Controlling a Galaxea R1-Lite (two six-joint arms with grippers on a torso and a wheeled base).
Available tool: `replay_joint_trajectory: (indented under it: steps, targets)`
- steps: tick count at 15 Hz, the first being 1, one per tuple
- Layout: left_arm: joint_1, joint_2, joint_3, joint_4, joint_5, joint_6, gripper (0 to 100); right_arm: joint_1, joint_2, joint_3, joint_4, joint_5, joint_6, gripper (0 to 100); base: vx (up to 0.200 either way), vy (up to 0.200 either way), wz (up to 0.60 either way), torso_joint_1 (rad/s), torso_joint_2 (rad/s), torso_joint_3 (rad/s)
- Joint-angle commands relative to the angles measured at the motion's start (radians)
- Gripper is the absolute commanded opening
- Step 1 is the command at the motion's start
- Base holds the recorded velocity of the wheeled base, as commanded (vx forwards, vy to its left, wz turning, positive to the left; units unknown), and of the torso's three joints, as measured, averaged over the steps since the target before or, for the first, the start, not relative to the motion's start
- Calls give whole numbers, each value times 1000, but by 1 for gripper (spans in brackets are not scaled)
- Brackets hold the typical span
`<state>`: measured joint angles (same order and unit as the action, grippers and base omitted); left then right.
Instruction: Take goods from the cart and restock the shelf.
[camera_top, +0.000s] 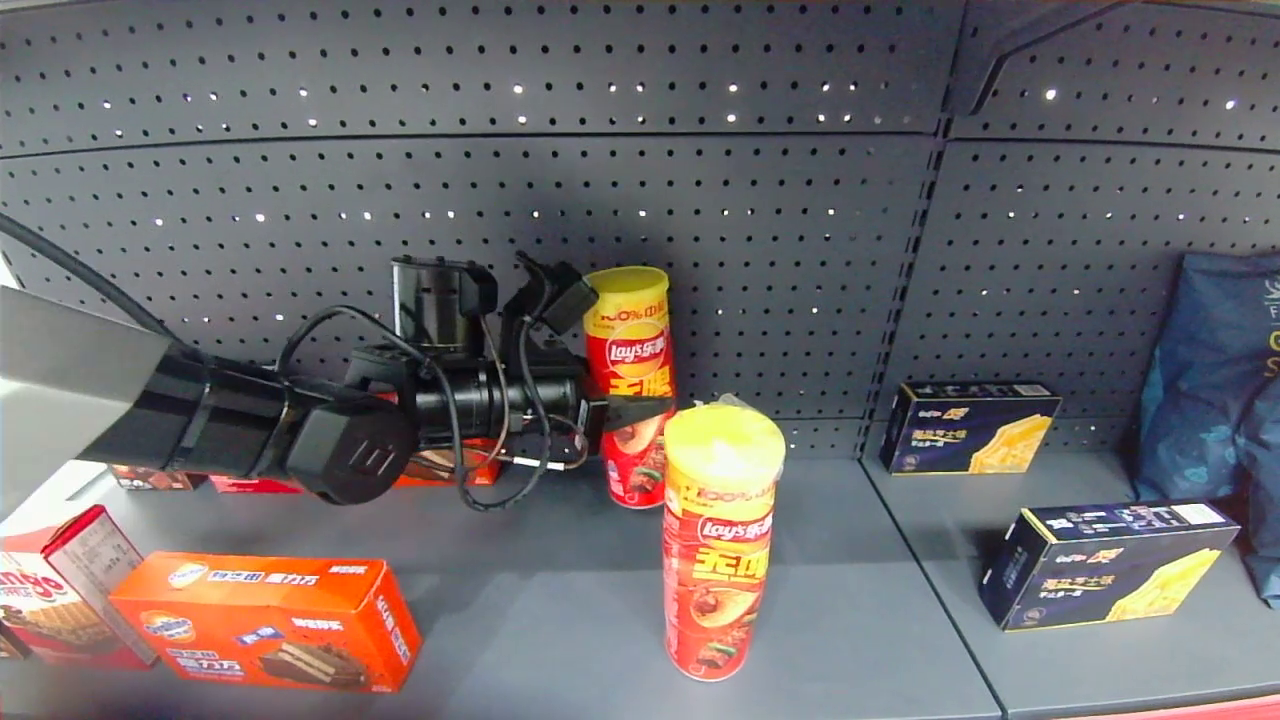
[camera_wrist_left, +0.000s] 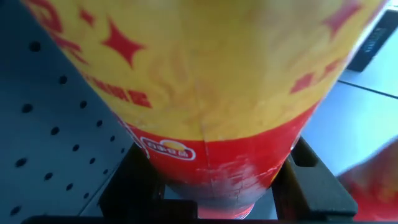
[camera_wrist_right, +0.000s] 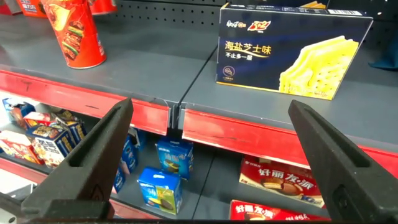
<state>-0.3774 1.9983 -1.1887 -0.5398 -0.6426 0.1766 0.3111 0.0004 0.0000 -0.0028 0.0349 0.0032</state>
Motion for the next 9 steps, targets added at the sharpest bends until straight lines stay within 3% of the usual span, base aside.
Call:
replay_joint_trajectory:
  steps: [1, 8, 9]
  targets:
    - [0, 46, -26, -2, 0, 0, 0, 0, 0, 0, 0, 0, 0, 100, 0, 0, 0, 0, 0, 0]
    - [-8, 145, -117, -8, 0, 4, 0, 0, 0, 0, 0, 0, 0, 100, 0, 0, 0, 0, 0, 0]
    - [-6, 154, -121, -6, -2, 17, 0, 0, 0, 0, 0, 0, 0, 100, 0, 0, 0, 0, 0, 0]
